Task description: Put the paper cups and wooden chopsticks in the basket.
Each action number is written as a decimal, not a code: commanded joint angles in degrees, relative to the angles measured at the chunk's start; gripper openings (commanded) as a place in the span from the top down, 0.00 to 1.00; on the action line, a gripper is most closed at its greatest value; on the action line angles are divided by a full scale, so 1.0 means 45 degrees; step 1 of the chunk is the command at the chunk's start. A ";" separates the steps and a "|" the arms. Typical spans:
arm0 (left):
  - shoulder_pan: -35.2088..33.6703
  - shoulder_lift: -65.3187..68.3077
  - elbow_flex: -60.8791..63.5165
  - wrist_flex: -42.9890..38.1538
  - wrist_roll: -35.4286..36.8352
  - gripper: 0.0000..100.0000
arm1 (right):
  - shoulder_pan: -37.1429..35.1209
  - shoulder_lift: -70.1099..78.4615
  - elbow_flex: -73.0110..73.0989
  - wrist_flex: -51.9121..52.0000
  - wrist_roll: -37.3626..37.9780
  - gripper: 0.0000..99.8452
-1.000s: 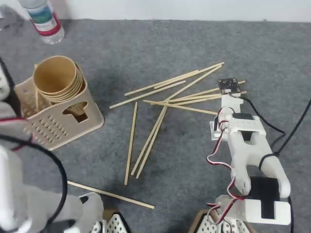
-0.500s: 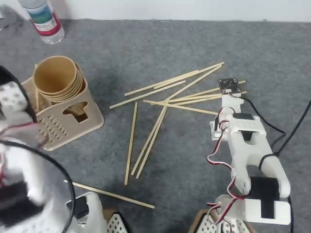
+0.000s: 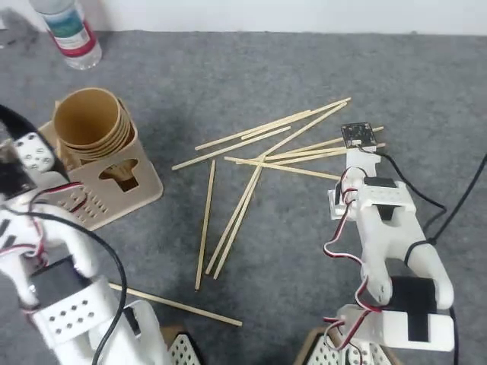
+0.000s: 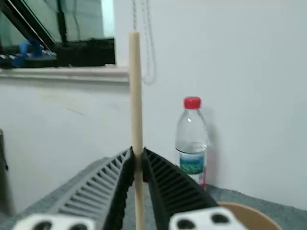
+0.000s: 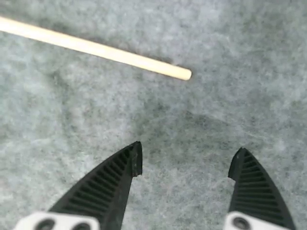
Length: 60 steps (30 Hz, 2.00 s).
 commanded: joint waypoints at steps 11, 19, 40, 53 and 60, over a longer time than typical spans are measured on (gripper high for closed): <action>-0.0410 -0.0254 0.0498 0.2540 0.0059 0.81 | -0.0107 -0.0479 -0.0078 -0.0186 -0.0059 0.70; -0.0527 -0.0176 -0.3741 0.8264 -0.1739 0.81 | -0.0107 -0.0479 -0.0078 -0.0186 -0.0059 0.70; 1.0315 -0.0098 -0.0674 1.4808 -0.9768 0.81 | -0.0107 -0.0479 -0.0078 -0.0186 -0.0059 0.70; 1.0276 -0.0059 0.1455 1.4808 -0.9944 0.81 | -0.0107 -0.0479 -0.0078 -0.0186 -0.0059 0.70; 1.1096 0.3263 0.1045 1.3773 -1.0960 0.81 | -0.0088 -0.0479 -0.0039 -0.0186 -0.0059 0.70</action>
